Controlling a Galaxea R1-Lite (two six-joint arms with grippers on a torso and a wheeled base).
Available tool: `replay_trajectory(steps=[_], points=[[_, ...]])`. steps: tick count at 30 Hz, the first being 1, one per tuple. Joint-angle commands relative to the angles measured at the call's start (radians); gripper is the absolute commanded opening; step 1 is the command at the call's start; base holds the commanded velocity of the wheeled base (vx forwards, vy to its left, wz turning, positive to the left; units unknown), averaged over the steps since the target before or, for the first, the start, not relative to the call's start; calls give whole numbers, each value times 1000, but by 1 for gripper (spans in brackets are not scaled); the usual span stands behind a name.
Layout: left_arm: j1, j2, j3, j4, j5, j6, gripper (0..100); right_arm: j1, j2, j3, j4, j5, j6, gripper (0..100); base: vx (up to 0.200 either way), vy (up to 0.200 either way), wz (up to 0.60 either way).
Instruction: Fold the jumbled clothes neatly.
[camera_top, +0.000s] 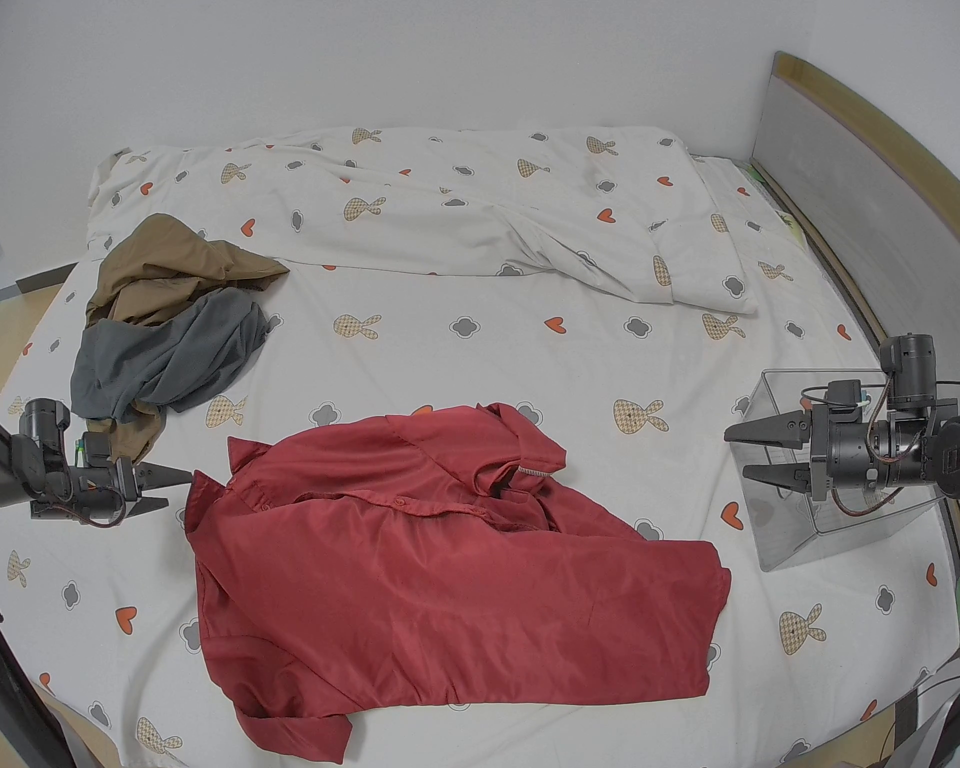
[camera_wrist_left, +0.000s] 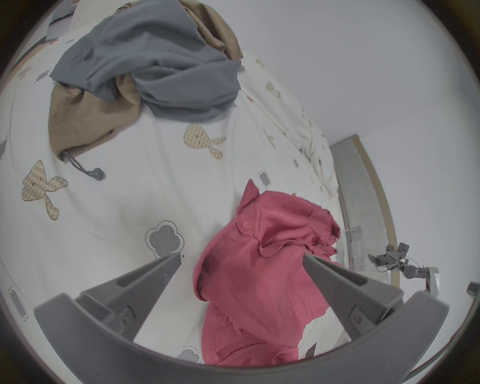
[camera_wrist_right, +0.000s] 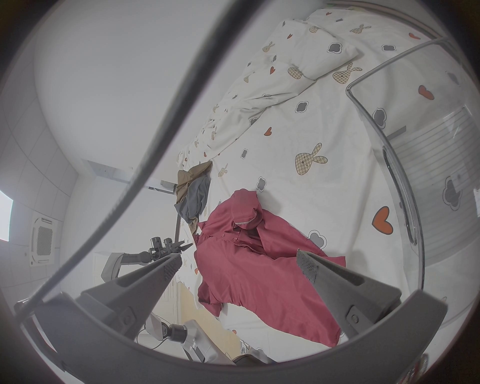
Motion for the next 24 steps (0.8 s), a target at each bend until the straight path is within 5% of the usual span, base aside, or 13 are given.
replay_trajectory(steps=[1,20,21,24], points=[[31,7,-12,-1,-18,4,100,2,4,0,0,1,0,100,0,0,0],[-145,228,-163,-1,-18,4,100,2,5,0,0,1,2,100,0,0,0],[-148,232,-170,-1,-18,4,0,2,5,0,0,1,0,100,0,0,0],[-151,226,-175,0,-16,5,0,0,5,0,0,1,0,100,0,0,0]])
